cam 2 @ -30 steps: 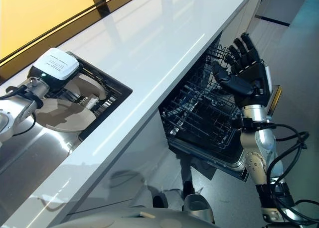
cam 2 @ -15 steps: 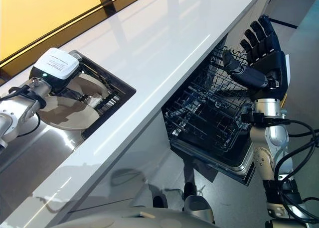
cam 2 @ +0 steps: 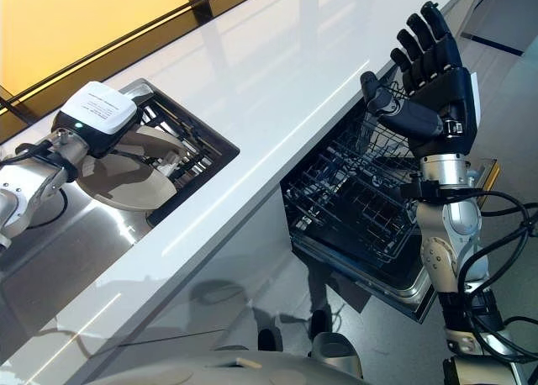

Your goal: Pick up plates and place into dishwasher.

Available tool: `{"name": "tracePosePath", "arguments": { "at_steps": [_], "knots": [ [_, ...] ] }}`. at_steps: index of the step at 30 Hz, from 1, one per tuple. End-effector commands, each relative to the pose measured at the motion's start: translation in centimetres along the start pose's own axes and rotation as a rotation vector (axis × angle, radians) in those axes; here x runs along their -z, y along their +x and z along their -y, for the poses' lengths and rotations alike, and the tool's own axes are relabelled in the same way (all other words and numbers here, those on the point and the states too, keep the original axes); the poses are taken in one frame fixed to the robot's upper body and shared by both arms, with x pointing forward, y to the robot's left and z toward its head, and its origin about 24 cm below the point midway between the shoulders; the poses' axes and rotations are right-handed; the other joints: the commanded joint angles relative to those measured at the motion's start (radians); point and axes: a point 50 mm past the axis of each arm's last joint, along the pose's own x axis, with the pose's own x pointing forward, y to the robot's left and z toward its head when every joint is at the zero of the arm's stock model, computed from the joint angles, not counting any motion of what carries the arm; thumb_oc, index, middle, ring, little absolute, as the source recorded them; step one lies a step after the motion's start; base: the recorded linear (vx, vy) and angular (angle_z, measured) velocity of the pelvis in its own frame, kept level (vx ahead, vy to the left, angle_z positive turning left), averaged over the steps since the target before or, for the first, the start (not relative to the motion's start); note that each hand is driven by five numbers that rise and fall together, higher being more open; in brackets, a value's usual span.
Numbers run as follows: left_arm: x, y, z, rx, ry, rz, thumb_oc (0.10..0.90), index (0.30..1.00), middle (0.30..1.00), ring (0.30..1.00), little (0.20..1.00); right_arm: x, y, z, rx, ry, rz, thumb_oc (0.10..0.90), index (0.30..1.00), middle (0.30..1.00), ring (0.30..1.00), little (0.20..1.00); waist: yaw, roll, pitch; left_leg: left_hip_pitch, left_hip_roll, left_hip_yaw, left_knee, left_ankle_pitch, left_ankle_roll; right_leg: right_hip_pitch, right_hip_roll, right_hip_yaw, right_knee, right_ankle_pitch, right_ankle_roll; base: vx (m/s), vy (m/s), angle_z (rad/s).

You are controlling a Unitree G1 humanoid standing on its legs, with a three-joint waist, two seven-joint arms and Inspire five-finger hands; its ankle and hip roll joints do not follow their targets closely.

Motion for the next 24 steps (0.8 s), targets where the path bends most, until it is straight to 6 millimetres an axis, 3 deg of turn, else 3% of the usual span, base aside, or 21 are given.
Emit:
{"name": "tracePosePath", "arguments": {
  "at_steps": [1, 9, 24],
  "knots": [
    [3.6, -1.1, -0.6, -0.028, 0.077, -0.159, 0.100, 0.300, 0.300, 0.300, 0.200, -5.7, 2.8, -2.1, -0.157, -0.016, 0.281, 0.800, 0.900, 0.900, 0.900, 0.900, 0.016, -0.019, -0.112, -0.059, -0.062, 0.001, 0.067, -0.090, 0.014, 0.001, 0.024, -0.014, 0.138, -0.184, 0.076, 0.00, 0.000, 0.00],
    [6.2, -1.8, -2.3, -0.284, 0.014, -0.342, 0.100, 0.300, 0.300, 0.300, 0.200, -5.2, 2.8, -2.5, -0.195, 0.004, 0.254, 0.800, 0.900, 0.900, 0.900, 0.900, 0.016, -0.021, -0.120, -0.058, -0.058, -0.014, 0.054, -0.079, 0.011, 0.000, 0.026, -0.010, 0.152, -0.195, 0.071, 0.01, -0.007, 0.08],
    [7.0, -2.2, -2.5, -0.571, -0.290, -0.539, 0.100, 0.300, 0.300, 0.300, 0.200, -3.4, 2.6, -3.4, -0.237, 0.061, 0.151, 0.800, 0.900, 0.900, 0.900, 0.900, 0.007, -0.021, -0.138, -0.058, -0.051, -0.028, 0.003, -0.046, -0.007, 0.000, 0.032, -0.006, 0.130, -0.184, 0.071, 0.02, 0.005, 0.07]
  ]
}}
